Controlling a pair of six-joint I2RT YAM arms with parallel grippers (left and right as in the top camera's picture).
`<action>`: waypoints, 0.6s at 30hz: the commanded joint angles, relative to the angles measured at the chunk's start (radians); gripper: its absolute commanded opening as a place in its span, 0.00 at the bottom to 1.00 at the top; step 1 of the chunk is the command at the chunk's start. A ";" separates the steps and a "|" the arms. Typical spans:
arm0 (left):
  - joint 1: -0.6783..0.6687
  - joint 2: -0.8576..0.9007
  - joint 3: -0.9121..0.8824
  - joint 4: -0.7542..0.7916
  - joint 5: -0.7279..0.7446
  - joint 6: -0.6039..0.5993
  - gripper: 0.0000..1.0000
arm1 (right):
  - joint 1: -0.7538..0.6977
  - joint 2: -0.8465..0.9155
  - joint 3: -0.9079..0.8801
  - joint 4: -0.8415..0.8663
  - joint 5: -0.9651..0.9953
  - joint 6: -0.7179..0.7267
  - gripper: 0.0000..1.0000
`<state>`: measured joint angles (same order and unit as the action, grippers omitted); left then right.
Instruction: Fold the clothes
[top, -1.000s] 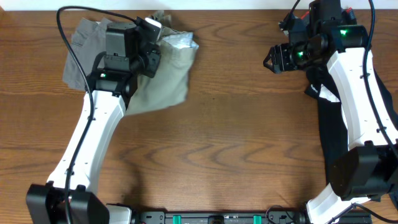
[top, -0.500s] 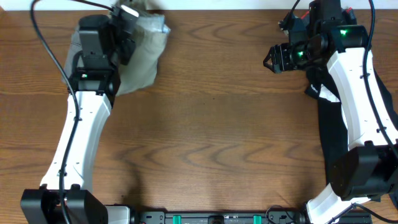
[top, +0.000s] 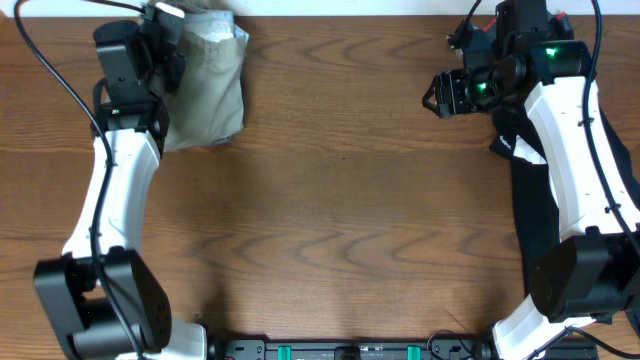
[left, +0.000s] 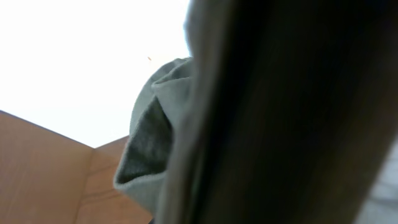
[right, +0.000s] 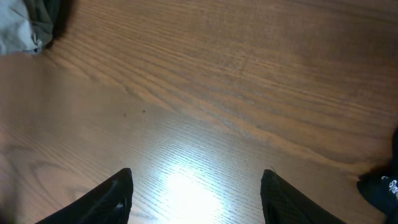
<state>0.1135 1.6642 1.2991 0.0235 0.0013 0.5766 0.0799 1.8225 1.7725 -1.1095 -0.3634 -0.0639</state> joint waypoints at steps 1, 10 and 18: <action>0.017 0.053 0.011 0.085 0.014 -0.003 0.06 | 0.021 0.003 -0.002 0.003 -0.007 0.007 0.64; 0.030 0.199 0.010 0.253 0.013 0.014 0.06 | 0.026 0.003 -0.002 0.008 -0.007 0.008 0.64; 0.081 0.250 0.010 0.320 0.014 0.014 0.06 | 0.028 0.003 -0.002 0.014 -0.007 0.008 0.64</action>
<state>0.1707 1.9110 1.2991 0.3130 0.0025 0.5812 0.0978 1.8225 1.7725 -1.1015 -0.3645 -0.0620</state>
